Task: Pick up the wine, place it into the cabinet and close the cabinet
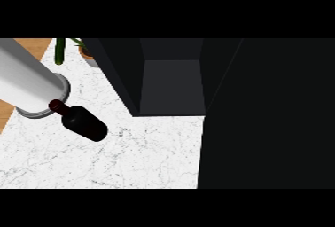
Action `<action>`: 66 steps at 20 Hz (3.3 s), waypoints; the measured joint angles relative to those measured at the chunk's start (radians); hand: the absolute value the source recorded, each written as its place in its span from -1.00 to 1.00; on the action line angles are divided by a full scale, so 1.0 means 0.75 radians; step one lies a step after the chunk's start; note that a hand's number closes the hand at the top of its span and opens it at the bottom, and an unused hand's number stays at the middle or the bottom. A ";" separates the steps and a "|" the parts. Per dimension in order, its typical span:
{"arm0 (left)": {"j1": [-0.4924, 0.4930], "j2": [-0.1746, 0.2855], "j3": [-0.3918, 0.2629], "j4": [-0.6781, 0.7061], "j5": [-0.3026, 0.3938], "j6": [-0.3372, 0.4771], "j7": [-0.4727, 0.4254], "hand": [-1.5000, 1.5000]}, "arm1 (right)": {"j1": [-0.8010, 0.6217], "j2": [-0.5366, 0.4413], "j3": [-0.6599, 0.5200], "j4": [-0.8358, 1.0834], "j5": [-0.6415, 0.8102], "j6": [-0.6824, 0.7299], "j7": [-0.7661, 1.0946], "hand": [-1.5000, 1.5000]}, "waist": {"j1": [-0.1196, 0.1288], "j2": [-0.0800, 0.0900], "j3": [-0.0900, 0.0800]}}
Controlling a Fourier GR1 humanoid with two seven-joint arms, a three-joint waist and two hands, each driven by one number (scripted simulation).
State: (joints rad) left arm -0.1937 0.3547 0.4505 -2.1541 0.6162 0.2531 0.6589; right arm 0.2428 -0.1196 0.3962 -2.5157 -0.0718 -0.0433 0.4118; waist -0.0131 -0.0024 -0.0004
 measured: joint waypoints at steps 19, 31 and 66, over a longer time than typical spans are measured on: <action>0.077 -0.165 -0.121 0.637 -0.250 -0.304 -0.551 -1.00 | 0.093 -0.009 -0.072 0.013 -0.013 0.083 -0.123 -1.00 | -0.007 0.004 0.000; 0.050 -0.158 -0.093 1.111 -0.356 -0.413 -0.888 -1.00 | 0.173 -0.018 -0.112 0.019 -0.026 0.164 -0.204 -1.00 | -0.002 0.003 0.000; -0.310 -0.130 -0.028 2.450 -0.348 -0.964 -1.646 -1.00 | 0.181 0.044 -0.135 0.034 -0.039 0.244 -0.217 -1.00 | -0.019 0.011 -0.003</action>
State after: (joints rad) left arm -0.4259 0.2570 0.4295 -0.3164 0.3549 -0.4696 -0.5757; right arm 0.3782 -0.0864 0.2949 -2.4898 -0.1010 0.1396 0.2489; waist -0.0273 0.0061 -0.0026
